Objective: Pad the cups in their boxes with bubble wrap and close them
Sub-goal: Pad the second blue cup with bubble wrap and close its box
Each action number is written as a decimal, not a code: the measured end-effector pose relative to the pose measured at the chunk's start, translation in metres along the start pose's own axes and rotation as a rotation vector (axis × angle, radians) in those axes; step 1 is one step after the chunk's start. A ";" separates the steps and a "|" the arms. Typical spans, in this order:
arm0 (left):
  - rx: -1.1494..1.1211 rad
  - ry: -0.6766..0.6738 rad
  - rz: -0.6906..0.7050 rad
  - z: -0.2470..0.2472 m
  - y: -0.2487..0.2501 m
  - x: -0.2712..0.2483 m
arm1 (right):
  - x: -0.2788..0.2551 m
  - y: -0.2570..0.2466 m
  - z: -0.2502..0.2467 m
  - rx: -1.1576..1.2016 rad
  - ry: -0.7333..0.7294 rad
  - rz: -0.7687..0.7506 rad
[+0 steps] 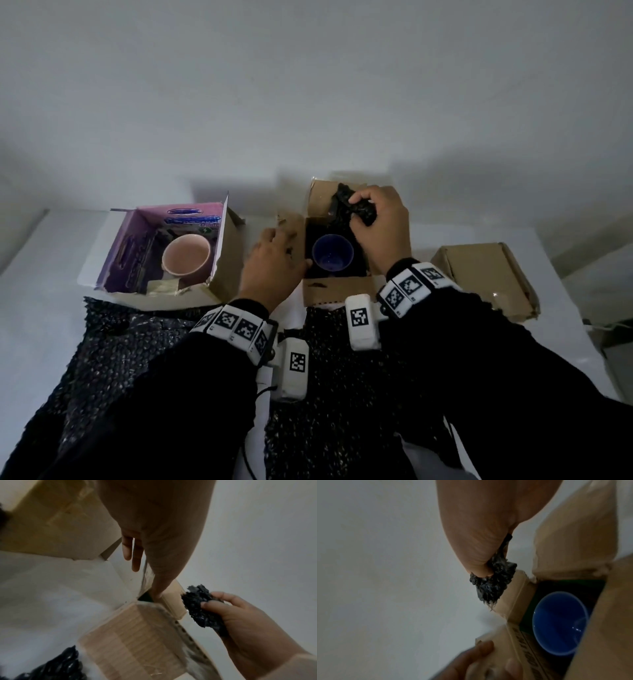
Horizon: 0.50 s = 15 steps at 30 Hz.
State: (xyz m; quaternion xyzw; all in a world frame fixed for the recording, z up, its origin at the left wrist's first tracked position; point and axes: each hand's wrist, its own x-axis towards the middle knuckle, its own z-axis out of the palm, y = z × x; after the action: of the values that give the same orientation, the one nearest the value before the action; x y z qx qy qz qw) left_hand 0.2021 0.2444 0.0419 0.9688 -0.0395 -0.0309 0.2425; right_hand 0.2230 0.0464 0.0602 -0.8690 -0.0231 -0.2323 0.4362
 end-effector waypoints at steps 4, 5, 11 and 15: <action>-0.080 0.082 -0.004 0.007 -0.006 0.007 | 0.004 0.007 0.045 -0.140 -0.241 -0.203; -0.094 0.098 -0.001 0.008 -0.006 0.009 | 0.003 0.010 0.053 -0.183 -0.319 -0.258; -0.156 0.105 0.055 0.008 -0.007 0.013 | 0.006 0.033 0.067 -0.449 -0.657 -0.233; -0.188 0.094 0.083 0.009 -0.012 0.013 | 0.022 0.024 0.062 -0.686 -0.797 -0.274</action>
State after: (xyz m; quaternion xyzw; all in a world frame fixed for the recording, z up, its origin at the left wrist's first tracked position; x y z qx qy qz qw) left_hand 0.2153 0.2497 0.0274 0.9397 -0.0651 0.0211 0.3350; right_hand 0.2724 0.0754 0.0197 -0.9714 -0.2225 0.0661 0.0505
